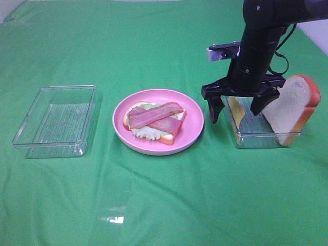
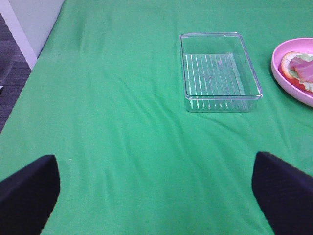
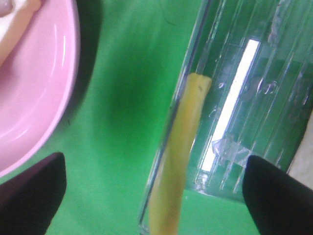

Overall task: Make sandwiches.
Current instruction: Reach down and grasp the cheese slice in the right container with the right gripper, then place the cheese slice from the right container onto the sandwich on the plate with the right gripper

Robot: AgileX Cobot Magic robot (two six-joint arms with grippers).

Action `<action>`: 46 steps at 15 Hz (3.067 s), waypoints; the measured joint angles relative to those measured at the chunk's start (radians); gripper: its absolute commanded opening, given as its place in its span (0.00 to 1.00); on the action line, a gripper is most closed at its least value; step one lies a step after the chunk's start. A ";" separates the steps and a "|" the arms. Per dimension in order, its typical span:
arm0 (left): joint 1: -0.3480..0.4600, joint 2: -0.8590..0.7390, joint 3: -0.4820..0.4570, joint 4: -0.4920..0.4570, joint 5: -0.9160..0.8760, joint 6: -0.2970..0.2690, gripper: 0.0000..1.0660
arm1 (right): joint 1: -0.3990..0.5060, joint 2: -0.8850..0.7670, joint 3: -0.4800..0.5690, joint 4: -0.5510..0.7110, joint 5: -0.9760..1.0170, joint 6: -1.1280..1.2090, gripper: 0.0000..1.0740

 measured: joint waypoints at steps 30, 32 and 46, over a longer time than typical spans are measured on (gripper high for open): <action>0.000 0.000 0.000 0.000 0.000 0.000 0.95 | 0.000 -0.134 -0.125 -0.077 0.147 0.042 0.00; 0.000 0.000 0.000 0.000 0.000 0.000 0.95 | 0.000 -0.173 -0.182 -0.074 0.198 0.042 0.00; 0.000 0.000 0.000 0.000 0.000 0.000 0.95 | 0.000 -0.048 -0.200 0.670 0.084 -0.278 0.00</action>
